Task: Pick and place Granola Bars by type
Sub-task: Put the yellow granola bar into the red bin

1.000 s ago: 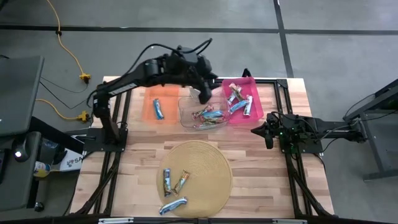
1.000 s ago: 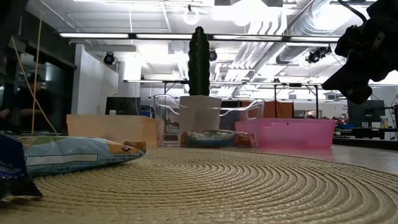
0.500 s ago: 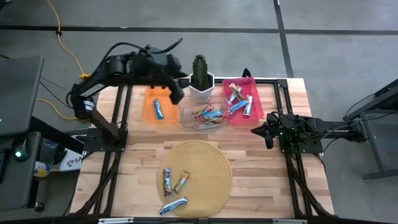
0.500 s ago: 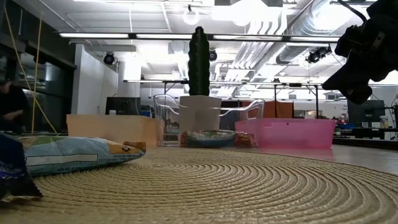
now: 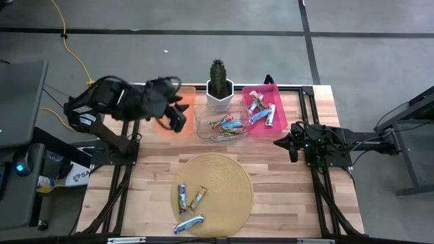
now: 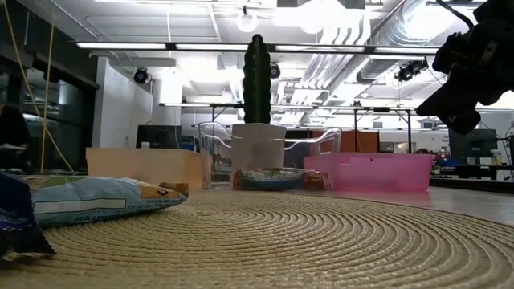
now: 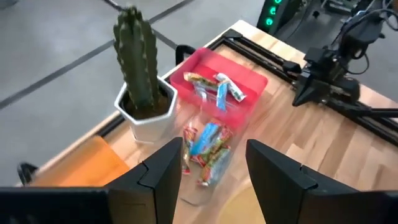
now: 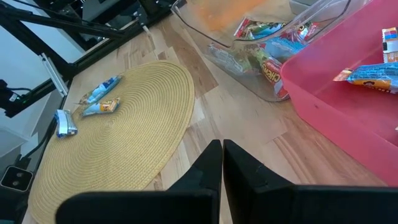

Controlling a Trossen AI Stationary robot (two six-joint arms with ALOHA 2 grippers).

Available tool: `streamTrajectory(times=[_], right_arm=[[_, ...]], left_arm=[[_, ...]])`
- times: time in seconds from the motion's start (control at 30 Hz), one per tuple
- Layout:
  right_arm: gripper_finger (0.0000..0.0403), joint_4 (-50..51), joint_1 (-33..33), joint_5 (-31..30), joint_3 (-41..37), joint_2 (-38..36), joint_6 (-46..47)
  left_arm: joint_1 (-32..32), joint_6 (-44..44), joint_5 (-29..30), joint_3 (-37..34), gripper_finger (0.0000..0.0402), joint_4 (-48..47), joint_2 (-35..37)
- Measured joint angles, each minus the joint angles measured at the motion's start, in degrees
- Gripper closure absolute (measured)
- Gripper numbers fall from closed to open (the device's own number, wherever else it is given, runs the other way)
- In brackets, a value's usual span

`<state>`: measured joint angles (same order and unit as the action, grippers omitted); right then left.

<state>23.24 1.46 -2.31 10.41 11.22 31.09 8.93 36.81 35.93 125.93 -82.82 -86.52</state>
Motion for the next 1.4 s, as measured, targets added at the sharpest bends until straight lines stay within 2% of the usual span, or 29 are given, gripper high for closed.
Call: streamTrajectory(times=[0.33,0.47,0.6,0.73,0.87,1.17,1.3,1.4], right_arm=[[0.0402,-0.1,0.0,0.0,0.0,0.0,0.0],[0.0402,-0.7,0.0,-0.1,0.0,0.0,0.0],[0.0402,-0.9,0.0,-0.1,0.0,0.0,0.0],[0.0402,-1.2,0.0,-0.1,0.0,0.0,0.0],[0.0402,-1.2,0.0,-0.1,0.0,0.0,0.0],[0.0402,-1.2,0.0,-0.1,0.0,0.0,0.0],[0.0402,-1.2,0.0,-0.1,0.0,0.0,0.0],[0.0402,-1.2,0.0,-0.1,0.0,0.0,0.0]], left_arm=[[14.0,21.0,5.7,-0.2,0.0227,-7.3,-1.4],[19.0,27.8,6.1,-4.4,0.0227,-6.5,-1.6],[22.4,38.1,4.2,-11.2,0.0227,-6.8,-1.6],[24.6,46.1,-1.4,-18.0,0.0227,-5.2,-1.5],[25.3,47.5,-7.4,-25.6,0.0227,0.9,-1.6],[23.6,47.7,-14.5,-40.4,0.0227,22.6,-1.6],[22.2,47.9,-17.4,-45.2,0.0227,30.6,-2.8],[21.2,46.4,-20.3,-46.6,0.0227,32.2,-5.4]])
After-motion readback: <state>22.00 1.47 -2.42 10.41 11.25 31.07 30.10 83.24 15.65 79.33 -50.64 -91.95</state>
